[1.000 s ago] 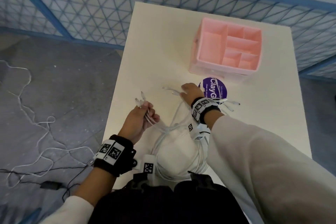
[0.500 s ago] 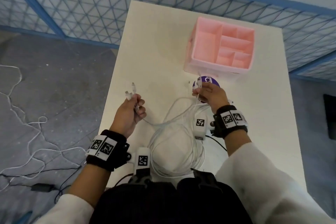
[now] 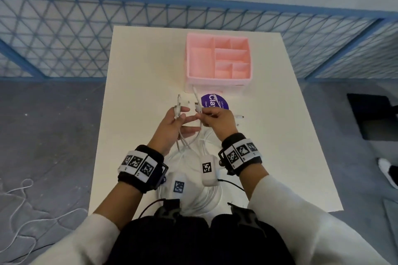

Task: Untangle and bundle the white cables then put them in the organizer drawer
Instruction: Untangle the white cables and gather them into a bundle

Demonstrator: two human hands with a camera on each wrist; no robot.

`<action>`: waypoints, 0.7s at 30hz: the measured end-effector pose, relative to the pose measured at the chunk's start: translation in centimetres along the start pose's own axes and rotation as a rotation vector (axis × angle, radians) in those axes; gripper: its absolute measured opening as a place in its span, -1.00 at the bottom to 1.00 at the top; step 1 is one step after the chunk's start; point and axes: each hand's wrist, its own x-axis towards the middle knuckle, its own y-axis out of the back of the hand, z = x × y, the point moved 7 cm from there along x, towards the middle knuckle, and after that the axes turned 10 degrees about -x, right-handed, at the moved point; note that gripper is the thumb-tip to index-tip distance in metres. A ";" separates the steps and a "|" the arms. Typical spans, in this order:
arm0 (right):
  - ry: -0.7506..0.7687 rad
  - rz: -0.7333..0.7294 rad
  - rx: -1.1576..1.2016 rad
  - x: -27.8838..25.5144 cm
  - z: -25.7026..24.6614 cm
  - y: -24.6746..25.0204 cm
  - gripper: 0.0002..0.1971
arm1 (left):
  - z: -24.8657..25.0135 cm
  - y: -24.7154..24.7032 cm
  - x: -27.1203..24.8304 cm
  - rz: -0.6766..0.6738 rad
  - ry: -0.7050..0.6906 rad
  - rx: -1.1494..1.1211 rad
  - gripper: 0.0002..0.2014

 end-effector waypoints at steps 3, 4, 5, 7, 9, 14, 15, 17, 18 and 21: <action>0.019 0.005 0.006 0.7 -0.8 0.3 -0.78 | 1.2 0.5 0.4 0.027 -0.023 0.016 -0.85; 0.039 -0.016 0.003 0.7 -1.1 0.1 -0.79 | 1.3 0.5 0.5 0.026 -0.023 0.020 -0.85; 0.065 -0.045 0.001 0.6 -1.4 -0.4 -0.79 | 1.3 0.4 0.5 0.035 -0.005 0.023 -0.85; 0.098 -0.072 0.005 0.5 -1.9 -1.3 -0.79 | 0.9 0.2 0.5 0.022 0.038 -0.001 -0.79; 0.111 -0.066 -0.007 0.6 -2.1 -1.9 -0.83 | 0.8 0.3 0.4 0.000 0.084 -0.023 -0.72; 0.203 -0.104 -0.208 1.0 -3.4 -3.0 -0.77 | 1.9 1.2 -0.3 -0.101 0.099 0.039 -0.69; 0.261 -0.110 -0.315 1.0 -4.0 -3.4 -0.78 | 2.2 1.4 -0.4 -0.110 0.094 0.060 -0.68; 0.371 -0.120 -0.466 1.0 -5.3 -4.0 -0.81 | 2.9 1.8 -0.5 -0.129 0.063 0.069 -0.70; 0.398 -0.118 -0.475 1.1 -5.7 -4.1 -0.83 | 3.2 2.0 -0.5 -0.129 0.052 0.057 -0.73; 0.350 -0.135 -0.340 1.5 -5.4 -4.5 -0.83 | 3.3 2.6 -0.4 -0.096 0.052 0.024 -0.79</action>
